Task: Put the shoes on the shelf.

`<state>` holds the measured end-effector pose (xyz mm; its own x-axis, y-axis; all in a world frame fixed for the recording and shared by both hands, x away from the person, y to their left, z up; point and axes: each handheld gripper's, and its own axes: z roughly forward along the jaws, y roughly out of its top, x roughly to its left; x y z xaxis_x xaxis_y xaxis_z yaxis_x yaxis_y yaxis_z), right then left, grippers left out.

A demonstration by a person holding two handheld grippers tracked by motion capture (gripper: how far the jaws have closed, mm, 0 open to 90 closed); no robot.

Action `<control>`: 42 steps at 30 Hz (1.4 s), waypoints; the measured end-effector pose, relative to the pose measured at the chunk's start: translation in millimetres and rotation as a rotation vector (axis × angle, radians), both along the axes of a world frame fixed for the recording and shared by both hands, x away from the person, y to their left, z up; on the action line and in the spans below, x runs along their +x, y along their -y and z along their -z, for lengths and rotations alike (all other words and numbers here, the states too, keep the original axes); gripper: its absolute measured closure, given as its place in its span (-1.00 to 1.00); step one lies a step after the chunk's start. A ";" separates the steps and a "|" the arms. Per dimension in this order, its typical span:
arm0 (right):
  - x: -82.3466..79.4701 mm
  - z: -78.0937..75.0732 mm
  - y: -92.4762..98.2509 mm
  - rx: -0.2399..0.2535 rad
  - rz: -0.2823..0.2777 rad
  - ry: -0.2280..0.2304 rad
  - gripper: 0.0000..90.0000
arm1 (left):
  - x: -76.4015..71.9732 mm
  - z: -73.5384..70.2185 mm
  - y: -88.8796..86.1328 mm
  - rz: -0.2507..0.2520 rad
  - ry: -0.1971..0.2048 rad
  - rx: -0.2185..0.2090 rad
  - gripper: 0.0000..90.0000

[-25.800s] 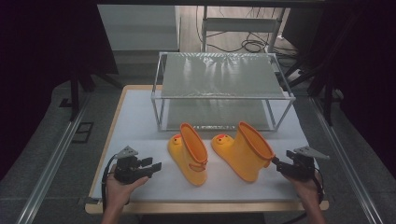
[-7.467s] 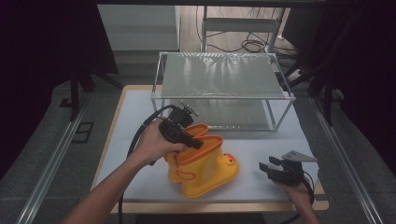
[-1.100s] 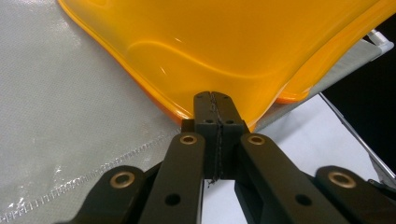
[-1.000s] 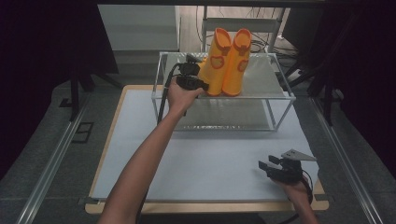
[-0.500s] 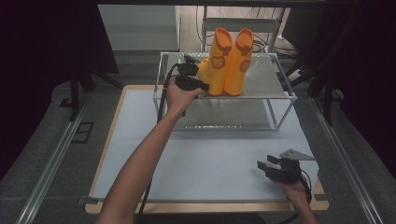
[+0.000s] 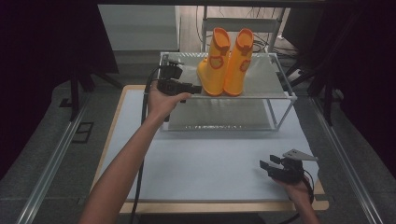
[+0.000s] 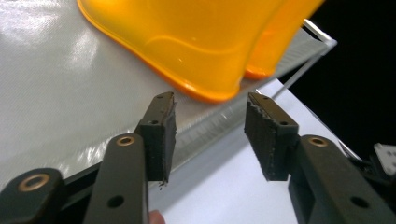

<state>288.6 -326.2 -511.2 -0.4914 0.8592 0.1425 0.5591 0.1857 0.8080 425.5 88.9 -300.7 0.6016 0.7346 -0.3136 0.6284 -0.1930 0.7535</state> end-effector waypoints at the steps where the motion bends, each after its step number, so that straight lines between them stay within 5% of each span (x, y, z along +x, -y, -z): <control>1: 0.0 -0.2 0.4 0.002 0.003 0.000 -0.06 | -4.6 0.0 -3.7 0.011 0.004 -0.004 0.15; 16: -0.9 -2.0 4.0 0.002 0.024 0.012 -0.06 | -64.5 10.6 -34.9 0.121 0.053 -0.039 0.02; 28: -0.2 -1.6 3.6 -0.012 0.016 0.013 -0.06 | -102.4 56.6 -52.7 0.157 0.038 -0.045 0.00; 42: -0.1 -1.2 2.1 -0.018 0.016 0.017 -0.06 | -118.8 108.6 -66.4 0.138 -0.013 -0.061 0.00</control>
<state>288.5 -328.3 -510.1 -0.4799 0.8692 0.1192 0.5486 0.1912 0.8139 306.7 155.3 -409.3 0.6909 0.6249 -0.3636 0.6091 -0.2323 0.7583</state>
